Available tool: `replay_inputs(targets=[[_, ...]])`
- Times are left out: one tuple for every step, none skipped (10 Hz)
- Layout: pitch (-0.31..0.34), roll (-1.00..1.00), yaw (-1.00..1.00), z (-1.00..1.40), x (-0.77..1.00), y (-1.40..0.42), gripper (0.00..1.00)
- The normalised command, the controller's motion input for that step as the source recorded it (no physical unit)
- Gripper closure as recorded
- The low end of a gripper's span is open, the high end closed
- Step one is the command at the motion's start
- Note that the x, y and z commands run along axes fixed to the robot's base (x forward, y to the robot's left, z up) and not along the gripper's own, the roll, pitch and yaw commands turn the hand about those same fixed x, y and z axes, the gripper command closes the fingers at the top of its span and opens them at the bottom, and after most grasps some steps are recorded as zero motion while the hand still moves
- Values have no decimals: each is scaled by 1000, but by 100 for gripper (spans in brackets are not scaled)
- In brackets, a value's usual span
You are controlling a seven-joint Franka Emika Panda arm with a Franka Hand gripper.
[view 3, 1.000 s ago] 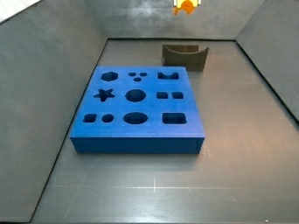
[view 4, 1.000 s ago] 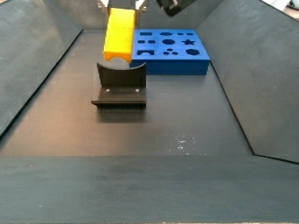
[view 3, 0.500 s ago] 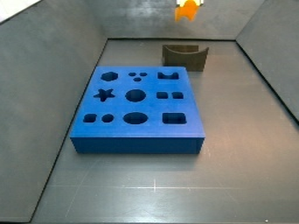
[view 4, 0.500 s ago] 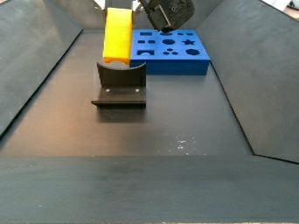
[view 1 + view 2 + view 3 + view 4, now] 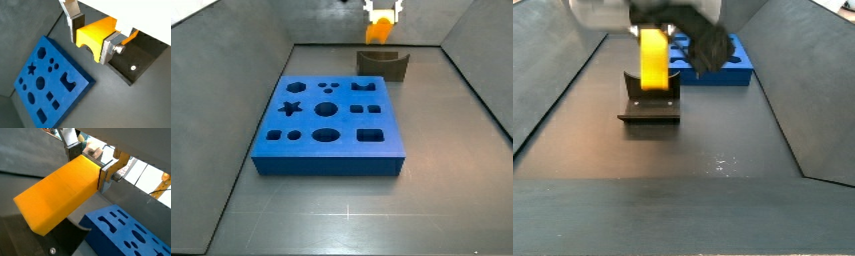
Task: Pick up the arch object. Move up. Place the arch object on the fixture. Regrasp the arch object. Rotate the arch object. Move to above the board. Insert the arch object.
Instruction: Place the arch object on the fixture, then regrasp the arch object.
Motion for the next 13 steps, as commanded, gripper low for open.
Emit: replay_inputs(targets=[[205,-571,-201,-1000,205,130,100],[147,-361,-230,-1000,229,130,100],[104,-252,-237,-1000,248,120,100],[57,-202,-233,-1000,264,121,100],[18,-191,-218,-1000,273,124,100],[-18,-191,-187,-854,248,103,100],[-39,-158,-157,-746,220,116,100],[-57,-139,-125,-719,171,135,100],[-54,-143,-102,-721,150,132,100],[-51,-143,-80,-718,138,131,100],[0,0,0,0,0,0,0],[11,29,-26,1000,0,0,0],[12,32,-23,1000,-1,3,0]])
